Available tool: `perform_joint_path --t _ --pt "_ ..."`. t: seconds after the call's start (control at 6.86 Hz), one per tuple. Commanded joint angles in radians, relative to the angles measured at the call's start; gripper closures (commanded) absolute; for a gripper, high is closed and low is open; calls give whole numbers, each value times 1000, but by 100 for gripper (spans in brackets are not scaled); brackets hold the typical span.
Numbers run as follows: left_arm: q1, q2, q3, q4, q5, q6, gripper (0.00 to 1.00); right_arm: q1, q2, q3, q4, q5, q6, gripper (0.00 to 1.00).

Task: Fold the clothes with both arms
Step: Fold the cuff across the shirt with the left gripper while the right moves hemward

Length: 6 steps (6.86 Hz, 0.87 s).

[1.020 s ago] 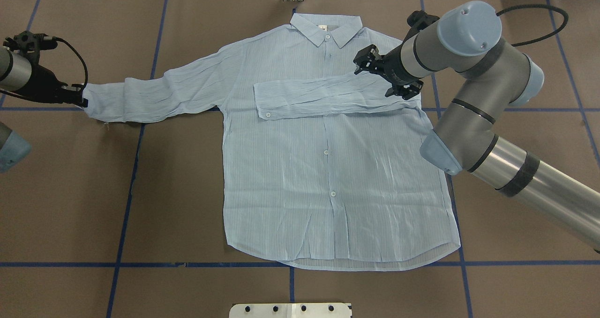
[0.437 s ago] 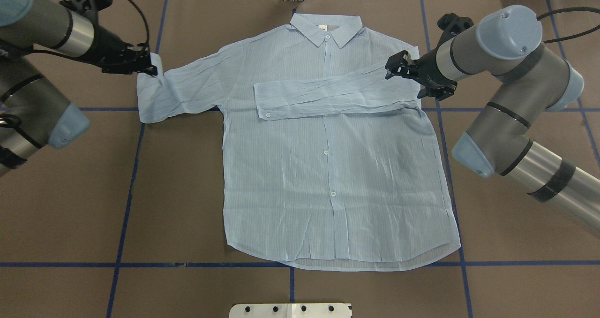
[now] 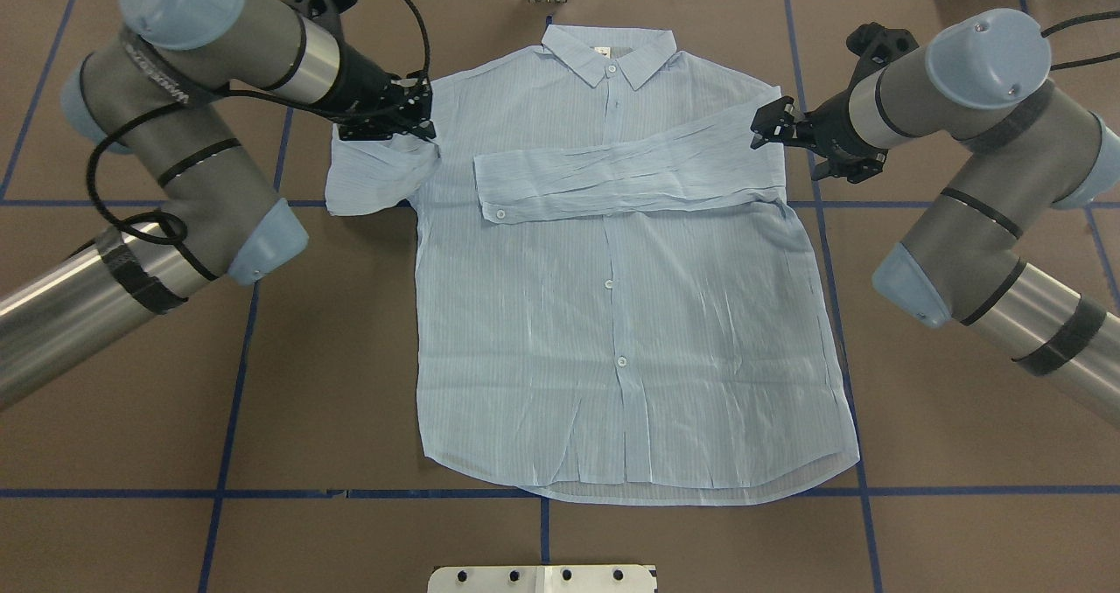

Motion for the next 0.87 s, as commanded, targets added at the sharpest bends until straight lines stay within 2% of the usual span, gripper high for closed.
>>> perform_joint_path --t 0.0,0.44,0.73 --pt "109 -214 170 -2 134 -144 100 18 -24 0 3 6 -34 0" --pt "193 -292 227 -5 234 -212 100 20 -41 0 6 3 -35 0" --pt "204 -329 257 -8 241 -216 100 29 -58 0 6 4 -63 0"
